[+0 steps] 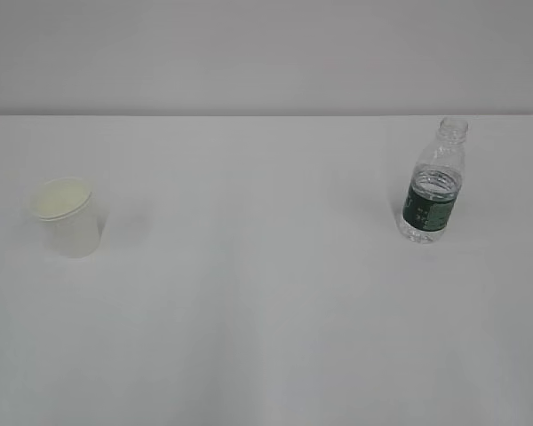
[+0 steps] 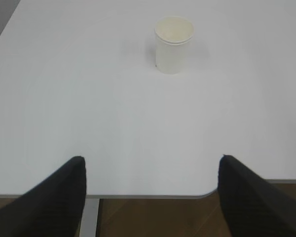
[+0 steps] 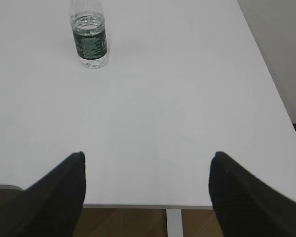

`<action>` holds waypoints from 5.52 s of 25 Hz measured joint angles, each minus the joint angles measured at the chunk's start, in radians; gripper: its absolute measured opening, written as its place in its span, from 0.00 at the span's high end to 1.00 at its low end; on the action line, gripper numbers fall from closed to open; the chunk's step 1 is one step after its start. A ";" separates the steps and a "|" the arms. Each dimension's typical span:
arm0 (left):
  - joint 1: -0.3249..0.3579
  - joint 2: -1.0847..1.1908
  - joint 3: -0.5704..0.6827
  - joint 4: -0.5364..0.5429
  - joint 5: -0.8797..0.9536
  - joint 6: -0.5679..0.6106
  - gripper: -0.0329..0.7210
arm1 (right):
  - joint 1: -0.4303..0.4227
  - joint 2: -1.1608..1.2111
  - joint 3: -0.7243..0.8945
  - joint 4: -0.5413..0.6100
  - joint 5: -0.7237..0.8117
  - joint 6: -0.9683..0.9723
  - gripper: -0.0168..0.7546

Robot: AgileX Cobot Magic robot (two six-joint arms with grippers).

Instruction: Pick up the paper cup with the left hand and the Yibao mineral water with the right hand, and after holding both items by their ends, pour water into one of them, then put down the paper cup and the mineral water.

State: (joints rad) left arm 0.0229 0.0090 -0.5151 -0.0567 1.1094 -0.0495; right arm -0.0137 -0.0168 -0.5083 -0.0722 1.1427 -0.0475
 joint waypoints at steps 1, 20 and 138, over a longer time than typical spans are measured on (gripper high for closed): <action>0.000 0.000 0.000 0.000 0.000 0.000 0.17 | 0.000 0.000 0.000 0.000 0.000 0.000 0.22; 0.000 0.000 0.000 0.000 0.000 0.000 0.17 | 0.000 0.000 0.000 0.000 0.000 0.000 0.22; -0.285 1.304 0.274 -0.284 -1.595 0.171 0.22 | 0.242 1.294 0.231 0.253 -1.593 -0.055 0.22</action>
State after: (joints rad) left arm -0.2622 1.3128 -0.2410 -0.3410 -0.4858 0.1216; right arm 0.2279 1.2773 -0.2770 0.1807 -0.4505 -0.1026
